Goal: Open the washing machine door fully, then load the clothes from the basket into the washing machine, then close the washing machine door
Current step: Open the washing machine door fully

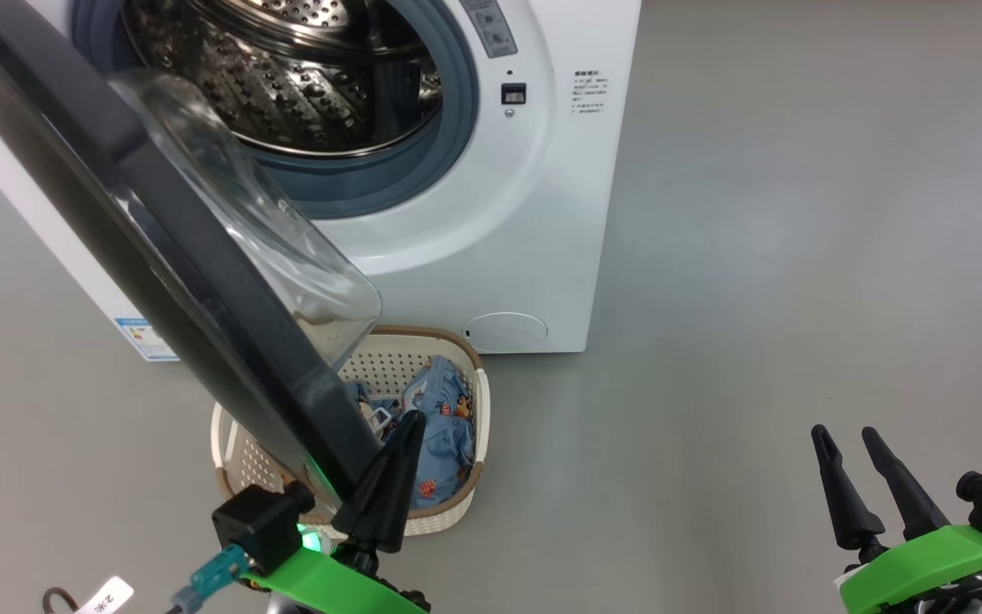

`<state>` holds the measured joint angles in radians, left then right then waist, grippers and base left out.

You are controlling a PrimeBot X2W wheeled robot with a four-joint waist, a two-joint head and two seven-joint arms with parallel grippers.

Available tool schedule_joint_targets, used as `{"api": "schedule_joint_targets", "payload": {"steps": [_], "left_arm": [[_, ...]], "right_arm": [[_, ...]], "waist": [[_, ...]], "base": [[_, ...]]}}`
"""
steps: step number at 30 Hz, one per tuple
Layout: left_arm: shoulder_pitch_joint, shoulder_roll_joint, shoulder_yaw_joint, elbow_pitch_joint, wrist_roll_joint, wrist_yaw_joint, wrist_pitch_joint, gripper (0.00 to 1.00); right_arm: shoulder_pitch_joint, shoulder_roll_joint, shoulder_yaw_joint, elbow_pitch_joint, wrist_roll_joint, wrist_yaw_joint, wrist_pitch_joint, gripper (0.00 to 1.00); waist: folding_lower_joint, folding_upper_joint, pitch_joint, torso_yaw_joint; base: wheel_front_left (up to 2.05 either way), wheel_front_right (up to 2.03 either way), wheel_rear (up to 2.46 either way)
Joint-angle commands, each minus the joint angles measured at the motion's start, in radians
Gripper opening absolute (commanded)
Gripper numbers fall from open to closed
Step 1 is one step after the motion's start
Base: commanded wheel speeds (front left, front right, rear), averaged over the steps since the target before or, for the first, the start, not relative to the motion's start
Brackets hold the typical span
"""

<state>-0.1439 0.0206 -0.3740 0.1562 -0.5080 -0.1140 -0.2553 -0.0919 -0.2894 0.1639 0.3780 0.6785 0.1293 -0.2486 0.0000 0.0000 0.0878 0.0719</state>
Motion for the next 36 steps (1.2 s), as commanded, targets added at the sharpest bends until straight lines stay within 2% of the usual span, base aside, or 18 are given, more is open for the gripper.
{"api": "schedule_joint_targets", "payload": {"steps": [1, 22, 36], "left_arm": [[-0.038, 0.030, 0.071, -0.007, 0.003, 0.009, -0.006, 0.00], [-0.002, 0.030, 0.087, -0.040, 0.025, 0.000, -0.006, 0.00], [0.059, 0.030, 0.103, -0.080, 0.054, 0.014, -0.006, 0.00]], "right_arm": [[-0.023, -0.017, 0.013, -0.027, -0.004, 0.001, -0.013, 1.00], [-0.026, -0.029, 0.009, -0.034, -0.005, 0.001, -0.013, 1.00], [-0.018, -0.041, 0.010, -0.036, -0.001, 0.001, -0.013, 1.00]], "waist": [[0.0000, 0.0000, 0.003, 0.009], [0.0000, 0.0000, 0.008, 0.114], [0.0000, 0.0000, -0.005, 0.184]], "base": [[0.00, 0.00, 0.00], [0.00, 0.00, 0.00], [0.00, 0.00, 0.00]]}}
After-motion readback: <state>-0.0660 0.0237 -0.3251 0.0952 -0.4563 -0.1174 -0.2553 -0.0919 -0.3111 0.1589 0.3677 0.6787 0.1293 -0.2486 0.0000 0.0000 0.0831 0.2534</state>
